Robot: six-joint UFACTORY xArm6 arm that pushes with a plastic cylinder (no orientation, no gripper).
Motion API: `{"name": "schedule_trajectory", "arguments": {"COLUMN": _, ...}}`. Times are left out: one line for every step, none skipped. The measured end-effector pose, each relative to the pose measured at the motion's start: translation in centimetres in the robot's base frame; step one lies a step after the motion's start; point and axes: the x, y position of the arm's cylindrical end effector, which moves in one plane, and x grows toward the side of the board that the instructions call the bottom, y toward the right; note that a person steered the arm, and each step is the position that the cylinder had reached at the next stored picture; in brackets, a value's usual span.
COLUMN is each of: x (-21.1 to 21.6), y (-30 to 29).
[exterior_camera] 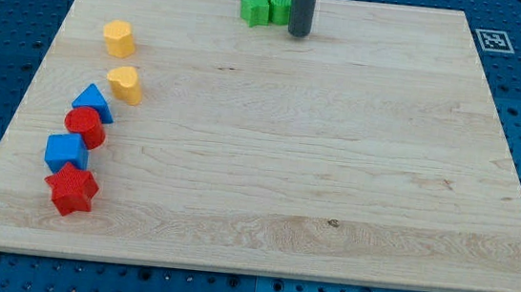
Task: Separate the red circle from the blue blocks
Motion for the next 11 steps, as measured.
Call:
{"name": "schedule_trajectory", "arguments": {"x": 6.7, "y": 0.6}}
{"name": "schedule_trajectory", "arguments": {"x": 8.2, "y": -1.7}}
{"name": "schedule_trajectory", "arguments": {"x": 8.8, "y": -7.3}}
{"name": "schedule_trajectory", "arguments": {"x": 9.3, "y": -13.2}}
{"name": "schedule_trajectory", "arguments": {"x": 9.3, "y": -19.0}}
{"name": "schedule_trajectory", "arguments": {"x": 9.3, "y": -24.6}}
{"name": "schedule_trajectory", "arguments": {"x": 9.3, "y": -30.3}}
{"name": "schedule_trajectory", "arguments": {"x": 12.0, "y": -32.8}}
{"name": "schedule_trajectory", "arguments": {"x": 17.5, "y": -32.8}}
{"name": "schedule_trajectory", "arguments": {"x": 20.6, "y": -30.6}}
{"name": "schedule_trajectory", "arguments": {"x": 19.6, "y": -24.3}}
